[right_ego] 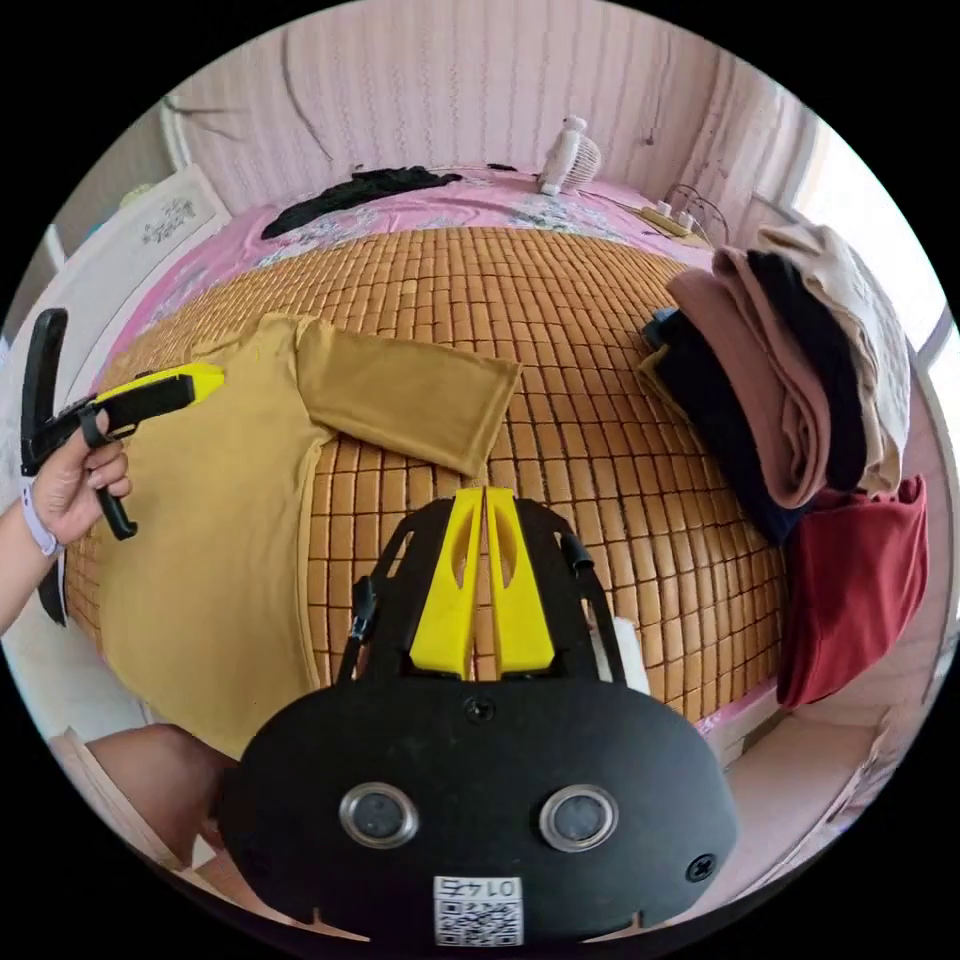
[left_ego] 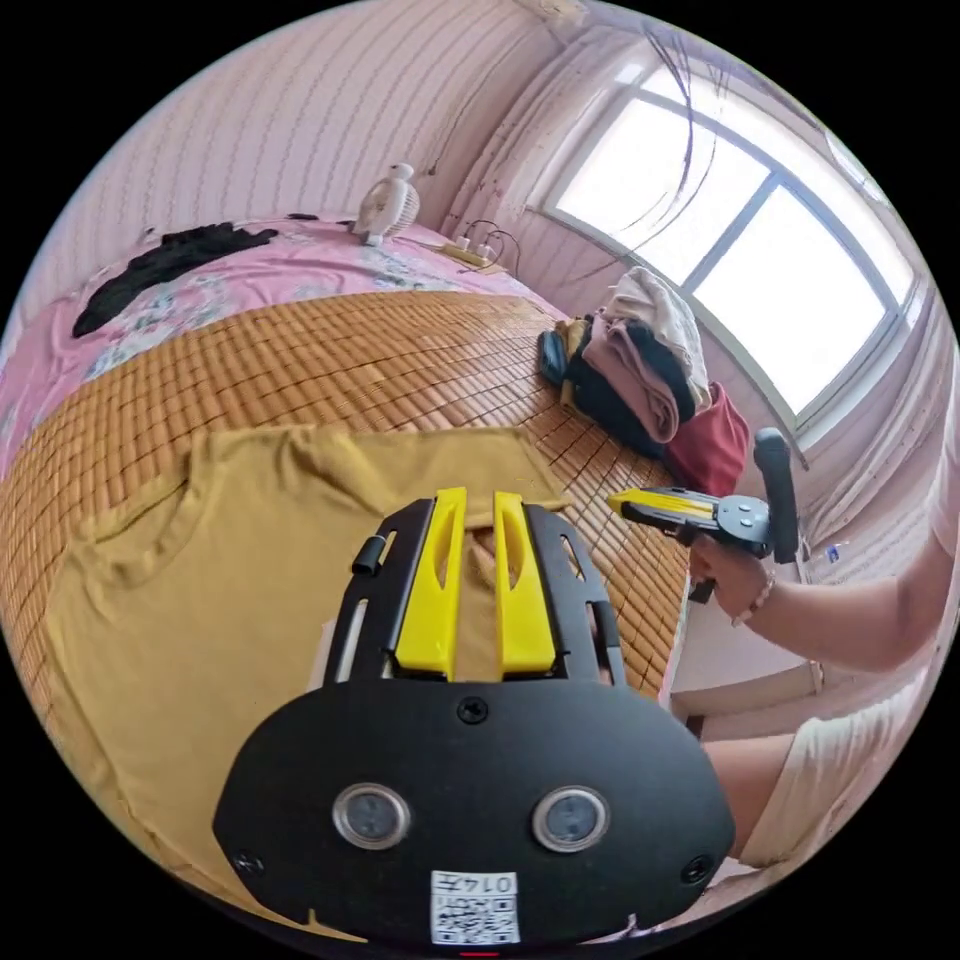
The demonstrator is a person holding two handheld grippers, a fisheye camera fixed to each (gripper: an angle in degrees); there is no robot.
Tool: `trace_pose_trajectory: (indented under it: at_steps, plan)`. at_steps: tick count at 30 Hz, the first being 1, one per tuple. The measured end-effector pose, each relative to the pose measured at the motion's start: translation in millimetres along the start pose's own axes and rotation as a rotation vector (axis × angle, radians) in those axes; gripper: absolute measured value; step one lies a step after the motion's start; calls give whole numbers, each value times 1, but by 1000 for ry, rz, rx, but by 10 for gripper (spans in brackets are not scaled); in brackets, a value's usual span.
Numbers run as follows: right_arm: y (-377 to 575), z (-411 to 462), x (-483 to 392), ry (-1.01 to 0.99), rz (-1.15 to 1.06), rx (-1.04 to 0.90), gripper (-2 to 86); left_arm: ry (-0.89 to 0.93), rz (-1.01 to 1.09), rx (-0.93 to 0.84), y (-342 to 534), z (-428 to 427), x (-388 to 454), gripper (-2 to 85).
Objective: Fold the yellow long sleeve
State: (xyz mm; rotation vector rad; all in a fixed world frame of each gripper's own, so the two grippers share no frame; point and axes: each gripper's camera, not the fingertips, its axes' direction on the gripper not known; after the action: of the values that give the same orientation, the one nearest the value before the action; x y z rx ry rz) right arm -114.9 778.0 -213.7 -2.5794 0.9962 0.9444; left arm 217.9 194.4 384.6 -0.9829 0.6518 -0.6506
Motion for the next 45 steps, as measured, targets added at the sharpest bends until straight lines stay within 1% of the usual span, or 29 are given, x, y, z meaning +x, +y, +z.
trace_pose_trajectory:
  at_steps: [1,3,6,7,8,9,11,12,14,15,17,18,20,22,25,29,31,33,34,35,37,39,40,42,44,45]
  plan:
    - [2,1,-21,25,-70,8,-2,-27,-28,-9,13,-12,-8,47]
    - [1,3,-53,31,-132,34,-2,-135,-168,-46,64,-57,-42,39]
    - [-11,18,-119,-141,-295,25,2,-212,-330,-64,122,-111,-85,39]
    - [-16,24,-150,-246,-370,21,6,-236,-358,-64,132,-122,-92,39]
    - [-21,29,-183,-328,-443,24,10,-287,-410,-50,153,-144,-105,42]
    - [-23,32,-201,-357,-479,25,13,-334,-461,-28,171,-166,-117,45]
    - [-31,40,-273,-443,-608,31,27,-410,-551,17,200,-199,-133,50]
    - [-33,41,-291,-463,-640,34,30,-451,-615,49,220,-219,-143,53]
    - [-40,48,-364,-541,-738,27,49,-503,-711,100,249,-246,-154,56]
    - [-41,49,-381,-561,-762,25,52,-532,-761,130,267,-261,-160,57]
    - [-43,56,-449,-623,-853,20,57,-570,-822,171,293,-280,-166,58]
    - [-43,58,-466,-632,-877,22,58,-582,-855,201,307,-290,-170,59]
    - [-41,68,-529,-651,-979,15,61,-590,-896,248,326,-303,-176,60]
    - [-40,80,-575,-659,-1049,-53,65,-596,-926,281,340,-312,-180,62]
    - [-39,97,-636,-668,-1089,-90,72,-596,-962,330,356,-321,-187,71]
    - [-32,119,-700,-570,-1148,-77,83,-583,-983,386,369,-332,-190,74]
    - [-29,133,-719,-507,-1153,-73,88,-562,-986,387,371,-334,-192,74]
    - [-28,151,-734,-440,-1143,-117,90,-562,-973,333,370,-330,-198,70]
    - [-29,152,-737,-465,-1144,-85,85,-562,-970,309,369,-327,-200,68]
    - [-29,157,-741,-473,-1153,-98,78,-568,-974,278,370,-324,-203,57]
    - [-31,163,-743,-471,-1158,-100,64,-588,-964,270,370,-327,-202,41]
    - [-37,170,-740,-478,-1128,-99,31,-571,-949,270,370,-331,-202,6]
    - [-44,174,-734,-470,-1091,-107,24,-561,-943,270,370,-332,-202,3]
    - [-58,176,-716,-540,-1037,-125,17,-578,-945,259,365,-335,-198,-6]
    - [-82,162,-669,-628,-931,-38,13,-601,-909,278,356,-339,-190,-8]
    - [-88,156,-655,-634,-908,-18,13,-607,-865,328,348,-345,-180,-9]
